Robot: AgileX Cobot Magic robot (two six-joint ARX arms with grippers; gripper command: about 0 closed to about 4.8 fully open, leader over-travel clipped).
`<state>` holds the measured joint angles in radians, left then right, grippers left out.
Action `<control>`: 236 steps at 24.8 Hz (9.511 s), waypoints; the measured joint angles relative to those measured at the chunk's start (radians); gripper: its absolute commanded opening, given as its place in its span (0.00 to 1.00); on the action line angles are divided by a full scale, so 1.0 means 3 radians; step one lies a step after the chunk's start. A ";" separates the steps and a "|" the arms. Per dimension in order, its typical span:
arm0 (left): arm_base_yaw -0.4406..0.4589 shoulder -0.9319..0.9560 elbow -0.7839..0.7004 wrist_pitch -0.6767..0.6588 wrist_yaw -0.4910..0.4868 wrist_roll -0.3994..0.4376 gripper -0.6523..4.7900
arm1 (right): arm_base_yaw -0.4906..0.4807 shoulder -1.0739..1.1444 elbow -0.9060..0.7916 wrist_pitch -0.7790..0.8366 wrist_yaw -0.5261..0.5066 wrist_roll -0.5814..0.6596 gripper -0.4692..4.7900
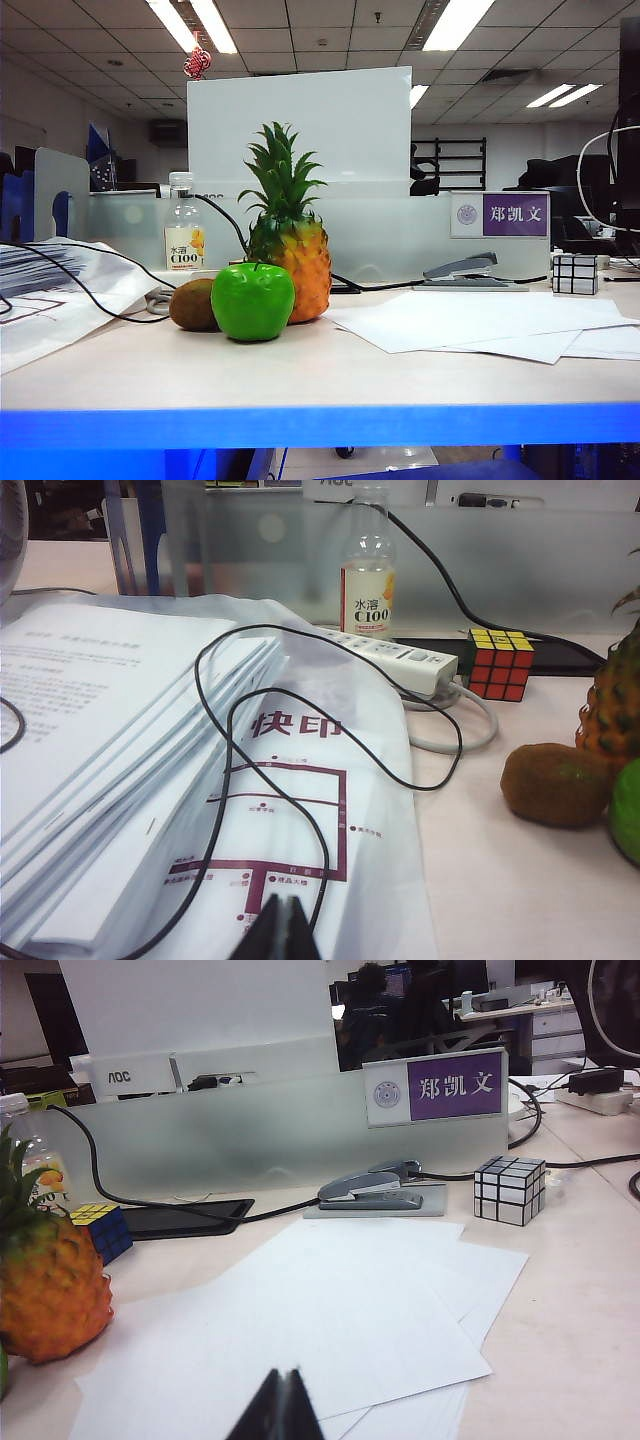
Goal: Arrange all the fruits from large to small from left to right in a row.
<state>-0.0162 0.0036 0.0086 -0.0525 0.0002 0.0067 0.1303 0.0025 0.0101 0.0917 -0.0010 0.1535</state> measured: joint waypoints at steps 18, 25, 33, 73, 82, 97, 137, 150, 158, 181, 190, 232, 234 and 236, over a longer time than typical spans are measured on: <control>0.0000 -0.0001 0.0000 0.0001 0.0430 -0.0376 0.11 | 0.0001 0.0000 0.0000 0.0025 0.0000 0.0032 0.09; 0.0000 0.0000 0.0000 0.0032 0.1719 -0.0336 0.11 | 0.0001 0.0000 0.0000 0.0008 -0.0749 0.0790 0.09; 0.0000 0.0000 0.0000 0.0041 0.2008 -0.0338 0.11 | 0.0003 0.0000 0.0000 -0.0192 -0.1962 0.1045 0.09; -0.0355 0.1657 0.0884 0.1549 0.1570 -0.0947 0.11 | 0.0001 0.0000 0.0041 0.0093 -0.2004 0.0999 0.09; -0.0888 0.3747 0.1712 0.1551 0.1710 -0.0019 0.45 | 0.0001 0.0000 0.0066 0.0252 -0.2009 0.1087 0.14; -0.0963 0.5028 0.2293 0.2838 0.1663 -0.0095 1.00 | 0.0000 0.0000 0.0264 0.0247 -0.2154 0.1156 0.25; -0.1180 0.6490 0.3599 0.3254 0.1336 -0.0198 0.12 | 0.0001 0.0001 0.0294 0.0237 -0.2157 0.1156 0.25; -0.1324 0.6532 0.4157 0.2922 0.1789 -0.0324 0.11 | -0.0001 0.0001 0.0328 0.0348 -0.1920 0.1136 0.25; -0.1836 0.6513 0.4592 0.2734 0.2487 -0.0791 0.11 | -0.0013 0.0000 0.0496 0.0338 -0.1433 0.0740 0.25; -0.2224 0.4958 0.3504 0.0924 0.2461 0.0359 0.11 | -0.0584 0.0003 0.1148 -0.0271 -0.1123 0.0421 0.25; -0.2224 0.4140 0.1924 0.2721 0.1464 -0.0228 0.11 | -0.0581 0.0003 0.1273 -0.0322 -0.1322 0.0421 0.25; -0.2317 0.5212 0.1625 0.4569 0.1177 -0.0075 0.82 | -0.0580 0.0004 0.1429 -0.0701 -0.1410 0.0421 0.25; -0.2316 0.5212 0.1625 0.4877 0.1123 -0.0074 0.82 | -0.0580 0.0004 0.1428 -0.0704 -0.1439 0.0426 0.25; -0.2280 0.5136 0.1691 0.4905 0.0863 -0.0071 0.82 | -0.0580 0.0003 0.1429 -0.0713 -0.1488 0.0427 0.25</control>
<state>-0.7002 1.5444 0.5159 1.4189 0.2592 -0.0147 -0.0437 0.0032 0.4389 -0.1223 -0.4473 0.2817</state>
